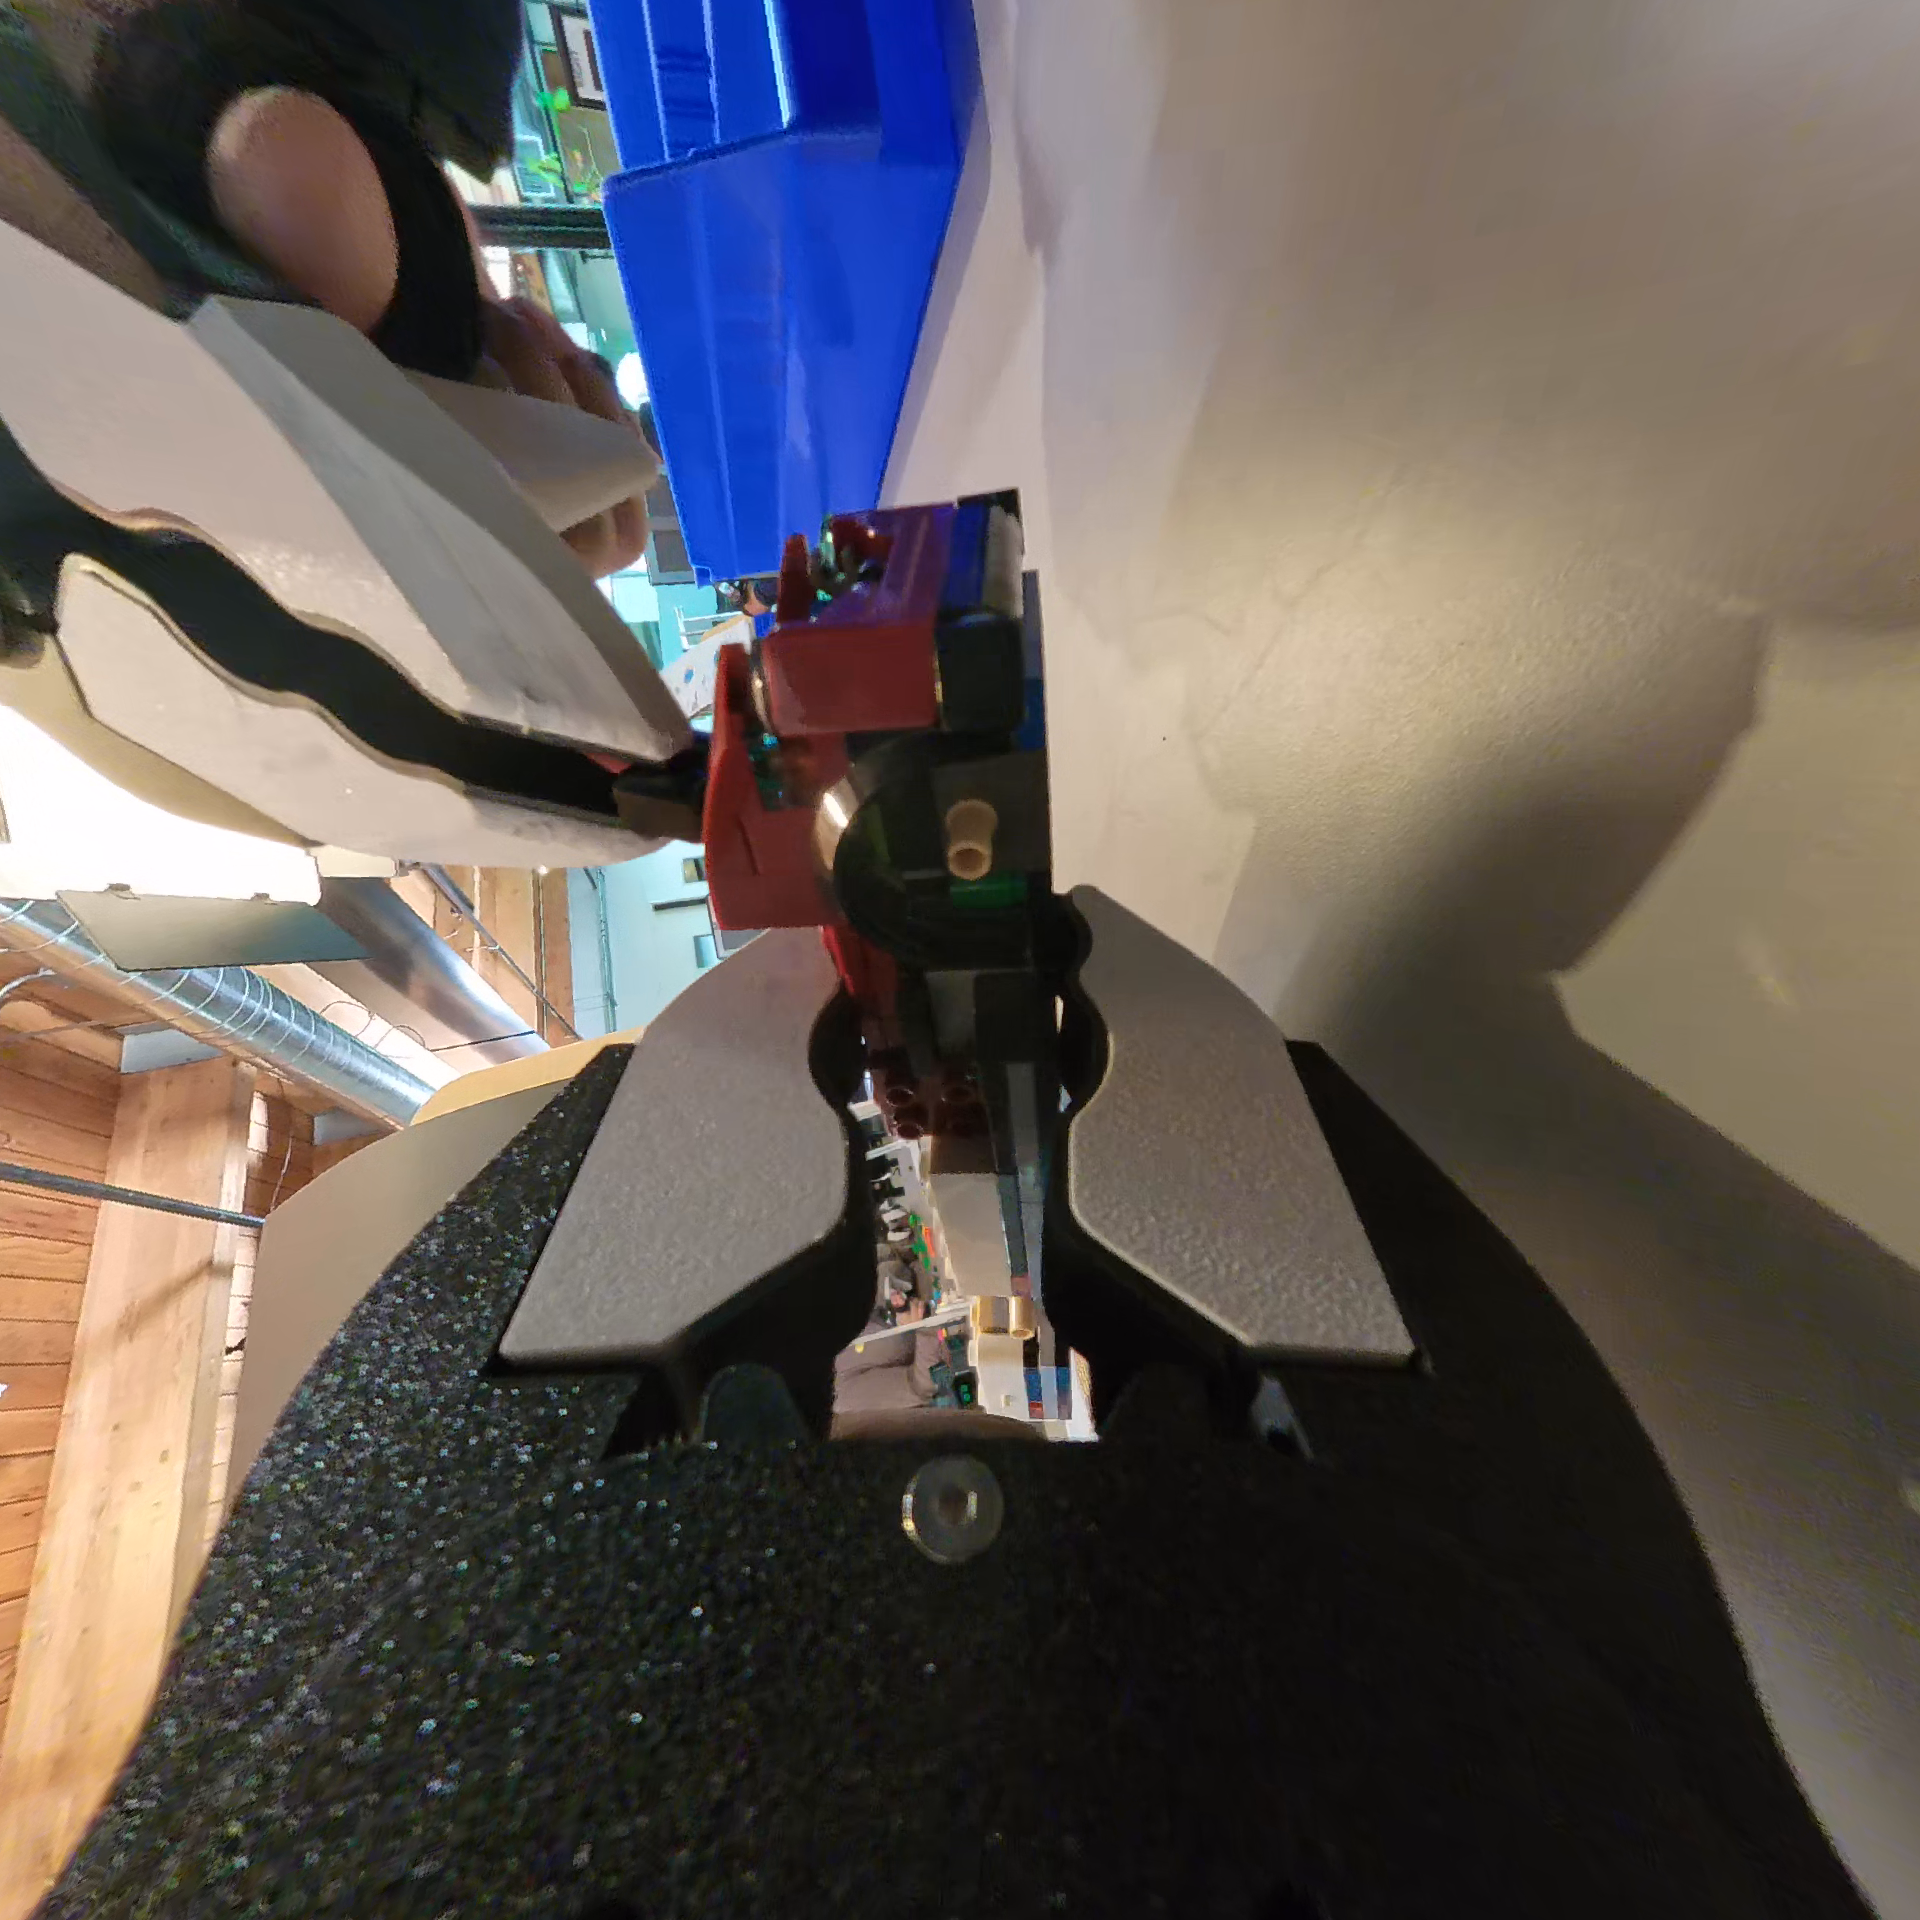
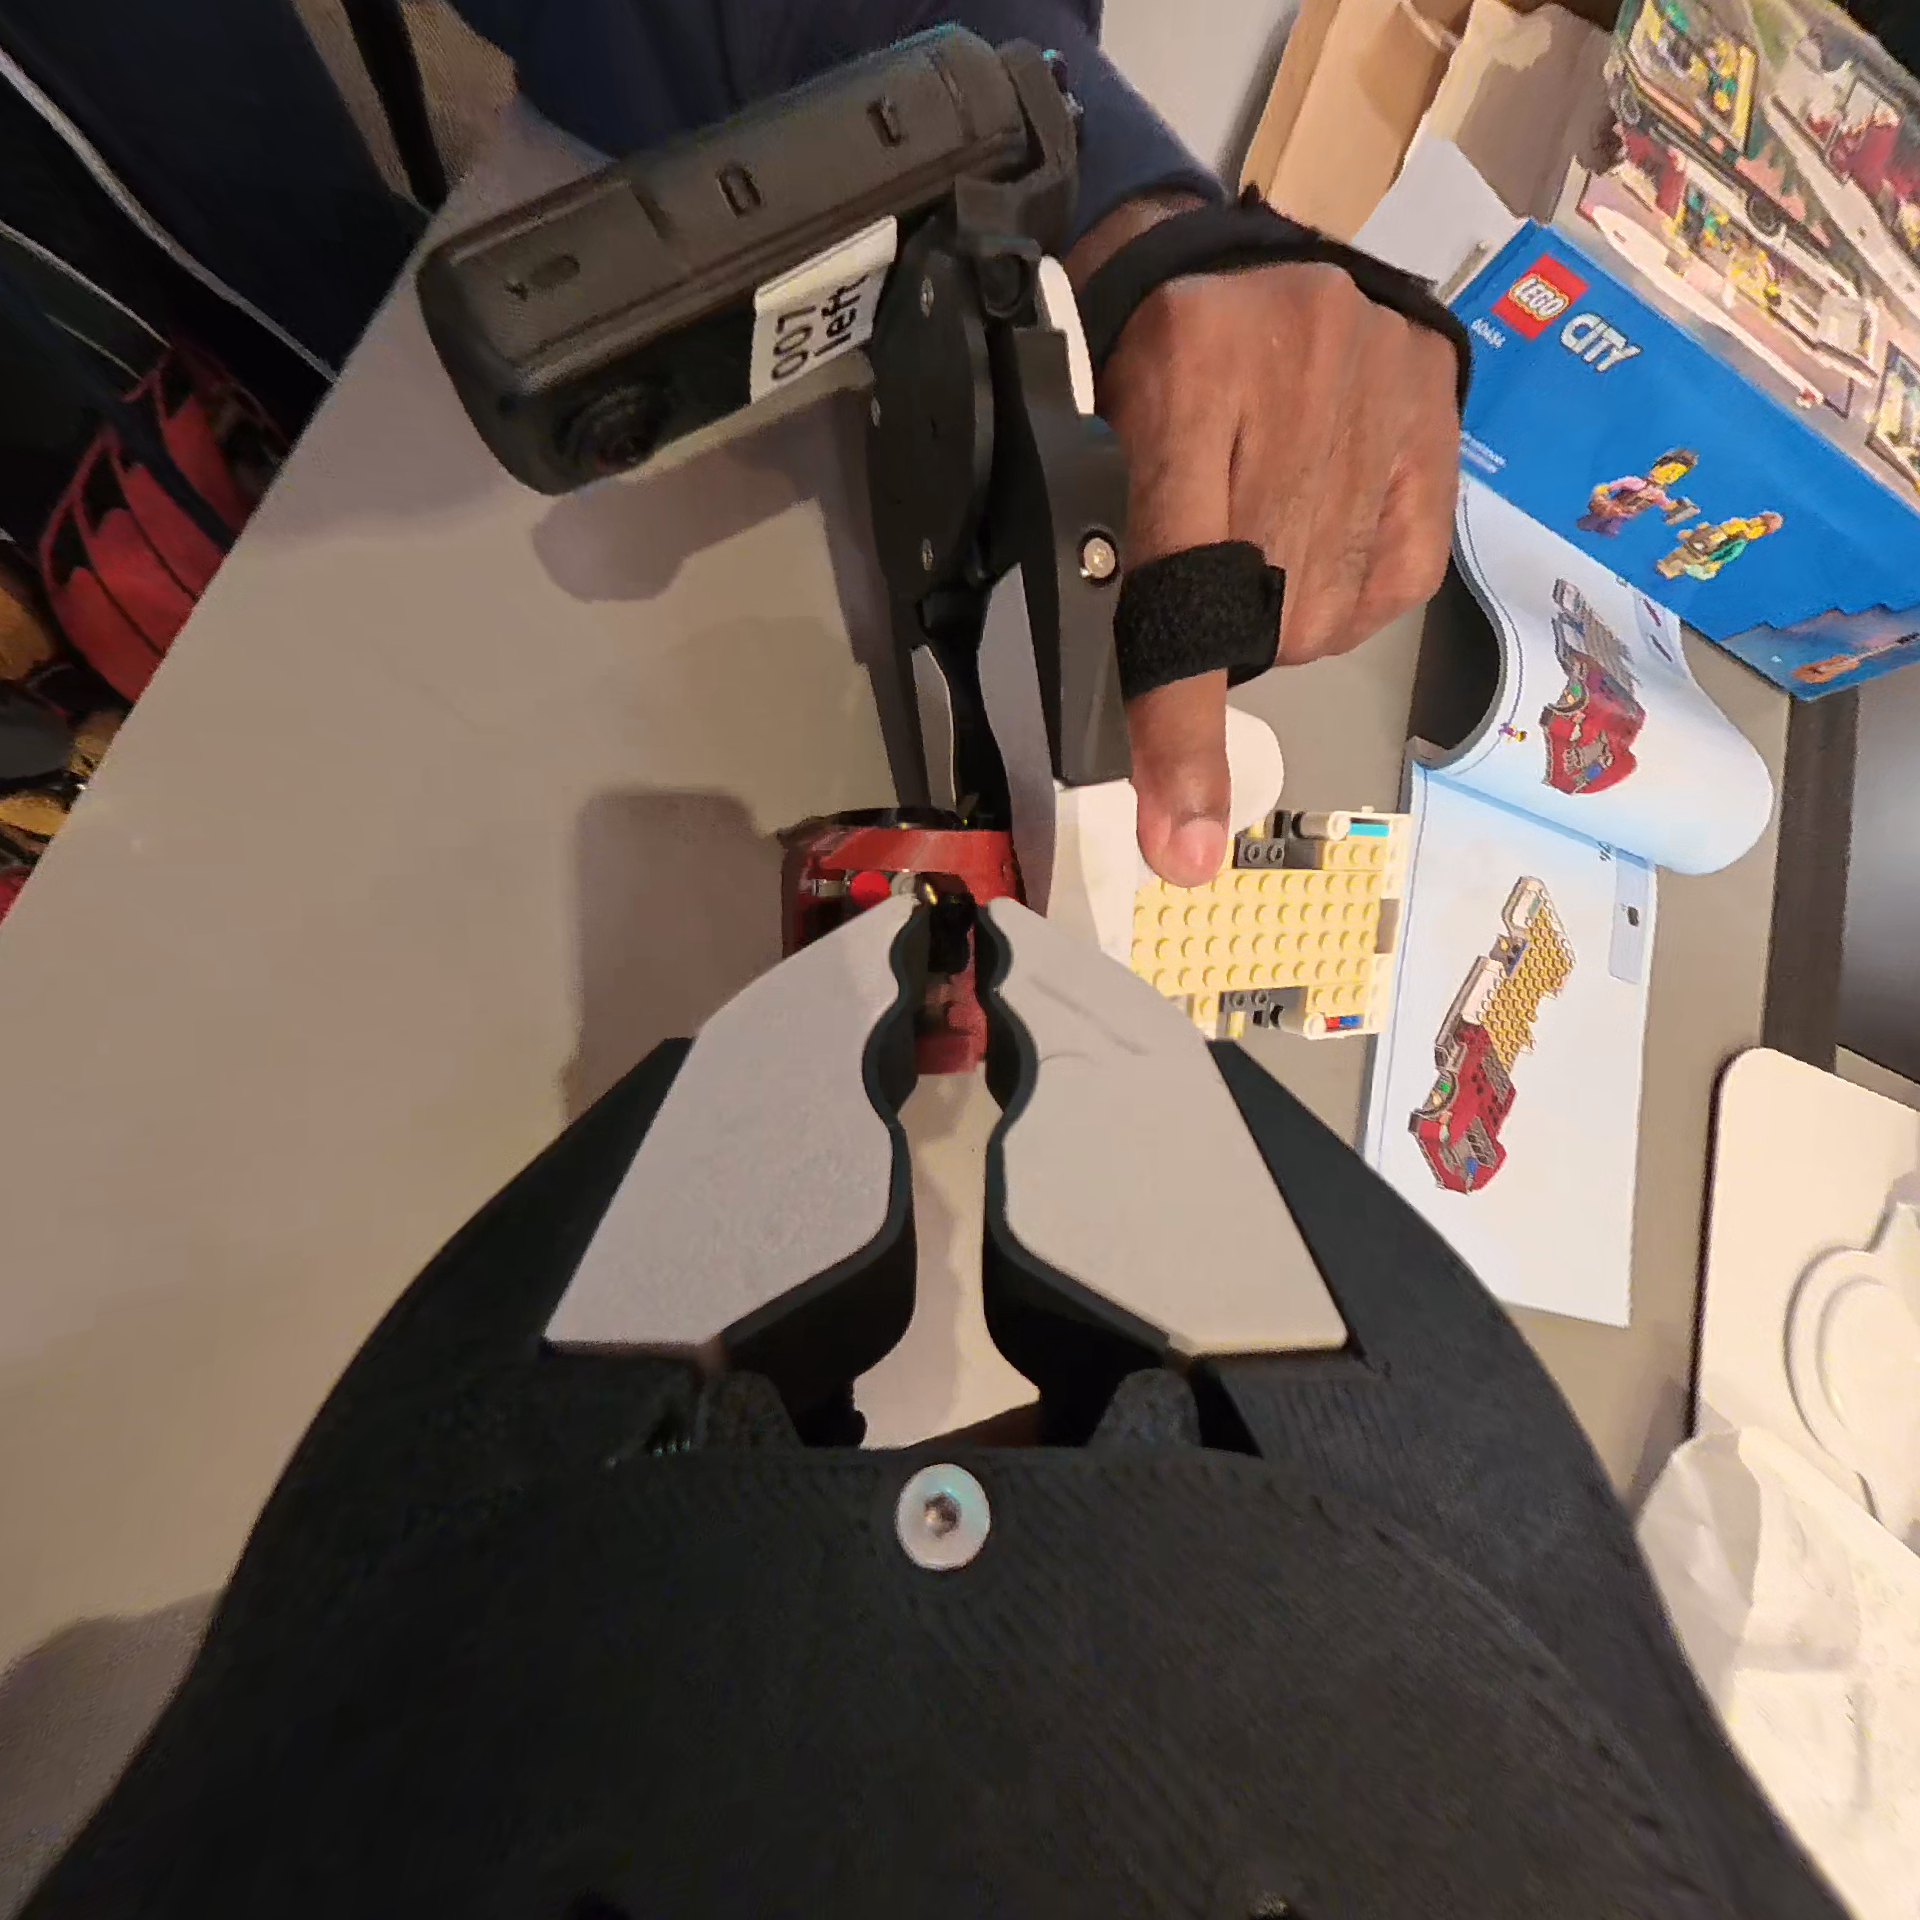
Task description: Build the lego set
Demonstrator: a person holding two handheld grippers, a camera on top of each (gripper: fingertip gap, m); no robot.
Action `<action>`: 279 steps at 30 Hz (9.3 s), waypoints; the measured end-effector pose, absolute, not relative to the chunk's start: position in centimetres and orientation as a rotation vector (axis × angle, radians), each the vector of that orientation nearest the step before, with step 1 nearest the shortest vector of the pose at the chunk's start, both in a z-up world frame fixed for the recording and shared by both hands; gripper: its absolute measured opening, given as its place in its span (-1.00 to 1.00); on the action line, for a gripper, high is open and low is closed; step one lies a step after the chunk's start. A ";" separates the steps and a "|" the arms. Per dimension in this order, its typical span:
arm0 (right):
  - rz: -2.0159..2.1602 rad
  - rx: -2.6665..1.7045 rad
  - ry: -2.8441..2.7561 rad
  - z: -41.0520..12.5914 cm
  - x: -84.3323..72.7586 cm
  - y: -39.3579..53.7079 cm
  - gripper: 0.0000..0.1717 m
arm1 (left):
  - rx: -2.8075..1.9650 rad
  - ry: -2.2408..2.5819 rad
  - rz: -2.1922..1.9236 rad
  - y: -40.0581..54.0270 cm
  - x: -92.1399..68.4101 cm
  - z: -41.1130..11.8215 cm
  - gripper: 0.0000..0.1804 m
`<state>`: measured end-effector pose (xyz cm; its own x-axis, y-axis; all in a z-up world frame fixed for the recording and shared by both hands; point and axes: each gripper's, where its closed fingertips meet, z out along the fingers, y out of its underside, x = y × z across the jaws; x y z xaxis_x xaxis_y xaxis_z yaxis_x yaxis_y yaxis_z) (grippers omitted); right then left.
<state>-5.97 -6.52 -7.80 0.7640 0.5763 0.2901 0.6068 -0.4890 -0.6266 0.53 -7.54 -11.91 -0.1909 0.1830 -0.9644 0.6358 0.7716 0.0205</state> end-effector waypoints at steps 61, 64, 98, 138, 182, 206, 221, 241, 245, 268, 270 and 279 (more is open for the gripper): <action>-0.029 -2.312 -0.904 -9.0 -5.3 -7.1 -0.90 | 0.643 1.783 -0.349 -6.4 0.1 -12.2 -0.63; 0.002 -2.302 -0.904 -9.0 -5.5 -7.1 -0.89 | 0.644 1.782 -0.349 -6.6 0.3 -12.3 -0.63; -0.117 -2.396 -0.922 -9.1 -5.4 -7.4 -0.93 | 0.684 1.780 -0.226 -6.4 1.3 -12.8 -0.63; 0.190 -2.257 -0.786 -10.4 -4.8 -6.1 -0.91 | 0.622 1.833 -0.286 -5.1 0.4 -12.9 -0.63; -0.322 -2.399 -1.030 -11.3 -3.8 -6.3 -0.91 | 0.624 1.933 -0.174 -4.5 2.0 -14.6 -0.63; 0.005 -2.199 -0.936 -9.9 -4.3 -6.2 -0.92 | 0.589 1.900 -0.368 -5.6 1.6 -13.7 -0.63; -0.106 -2.302 -0.991 -10.6 -4.5 -6.5 -0.92 | 0.620 1.920 -0.324 -5.4 0.8 -14.0 -0.63; -0.228 -2.396 -1.029 -11.3 -4.6 -6.8 -0.92 | 0.626 1.928 -0.277 -5.2 0.3 -14.2 -0.63; -0.159 -2.326 -0.982 -10.8 -4.3 -6.4 -0.92 | 0.604 1.921 -0.308 -5.3 0.8 -13.8 -0.63; 0.073 -2.271 -0.844 -10.4 -4.4 -6.0 -0.93 | 0.599 1.916 -0.285 -5.2 1.7 -14.0 -0.63; -0.002 -2.311 -0.851 -10.2 -4.3 -6.0 -0.94 | 0.599 1.909 -0.257 -5.1 1.8 -13.8 -0.63; -0.302 -2.463 -0.957 -11.1 -4.3 -6.6 -0.94 | 0.627 1.906 -0.143 -4.8 2.0 -14.0 -0.63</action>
